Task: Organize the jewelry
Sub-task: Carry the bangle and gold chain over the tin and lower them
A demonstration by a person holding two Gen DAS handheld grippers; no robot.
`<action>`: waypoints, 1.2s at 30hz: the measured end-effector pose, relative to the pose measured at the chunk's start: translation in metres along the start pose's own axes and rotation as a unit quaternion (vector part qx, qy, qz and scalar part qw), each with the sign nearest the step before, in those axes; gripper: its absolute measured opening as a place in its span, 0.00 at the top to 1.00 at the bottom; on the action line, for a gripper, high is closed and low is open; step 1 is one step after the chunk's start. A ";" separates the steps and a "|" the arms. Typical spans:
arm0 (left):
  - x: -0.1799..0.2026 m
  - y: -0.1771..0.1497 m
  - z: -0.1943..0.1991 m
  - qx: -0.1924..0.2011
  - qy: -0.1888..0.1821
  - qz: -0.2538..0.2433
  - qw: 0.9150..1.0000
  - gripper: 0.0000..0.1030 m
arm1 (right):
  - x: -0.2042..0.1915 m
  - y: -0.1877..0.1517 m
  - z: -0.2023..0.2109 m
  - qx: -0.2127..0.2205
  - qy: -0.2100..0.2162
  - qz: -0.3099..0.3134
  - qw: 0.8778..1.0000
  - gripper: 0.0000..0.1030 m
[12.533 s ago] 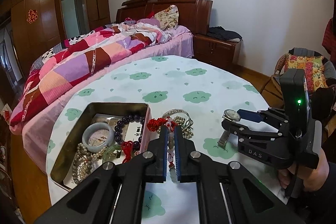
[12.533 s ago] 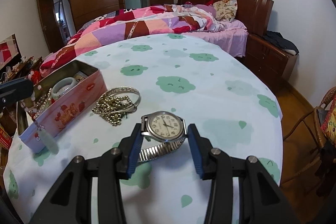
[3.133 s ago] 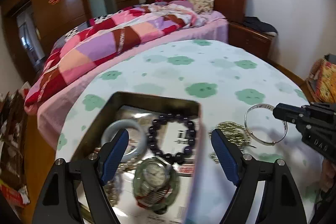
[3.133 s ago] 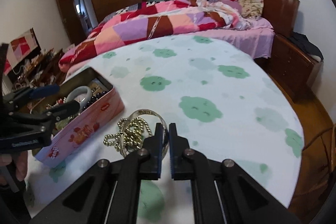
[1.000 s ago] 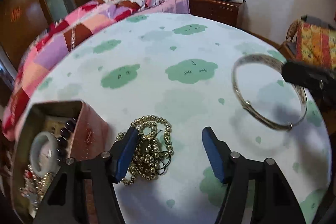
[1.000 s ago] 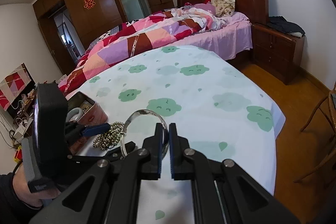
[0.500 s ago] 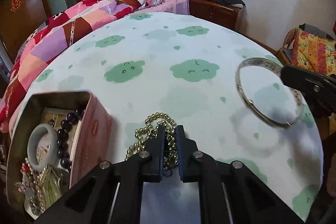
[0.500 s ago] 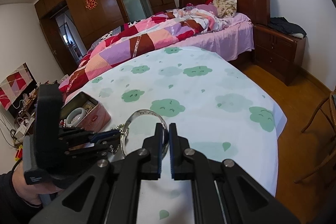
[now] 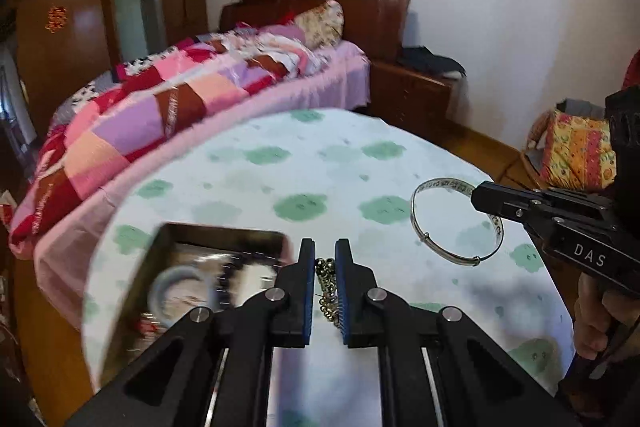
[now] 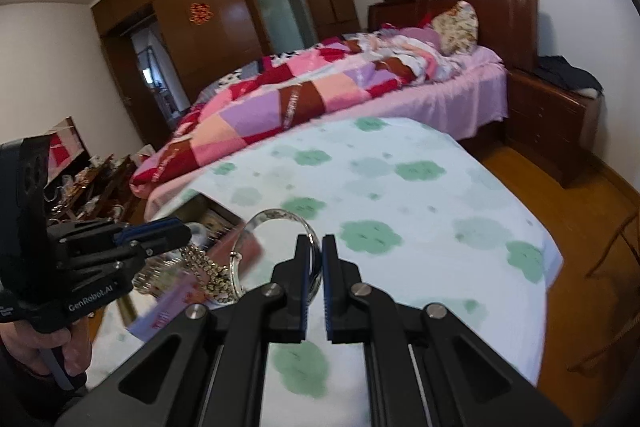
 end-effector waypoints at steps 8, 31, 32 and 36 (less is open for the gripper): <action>-0.060 0.011 0.055 0.053 0.048 0.029 0.997 0.92 | -0.061 0.031 -0.018 0.001 0.027 0.058 0.998 0.93; -0.119 -0.032 -0.011 -0.015 0.080 0.075 0.994 0.91 | -0.123 0.006 -0.114 -0.086 0.029 0.122 0.988 0.92; -0.119 -0.034 -0.014 -0.015 0.083 0.073 0.994 0.90 | -0.123 0.004 -0.118 -0.091 0.027 0.122 0.988 0.90; -0.121 -0.044 -0.024 -0.037 0.096 0.077 0.992 0.87 | -0.122 -0.005 -0.128 -0.109 0.027 0.121 0.986 0.88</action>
Point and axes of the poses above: each gripper's, at about its wrist camera, not at the fingertips, and z roughly against the way its jaws point, x to its right, y to its top, the point moved 9 cm from there along -z, roughly the way its jaws point, and after that the axes turned 11 degrees about -x, right-handed, at the moved point
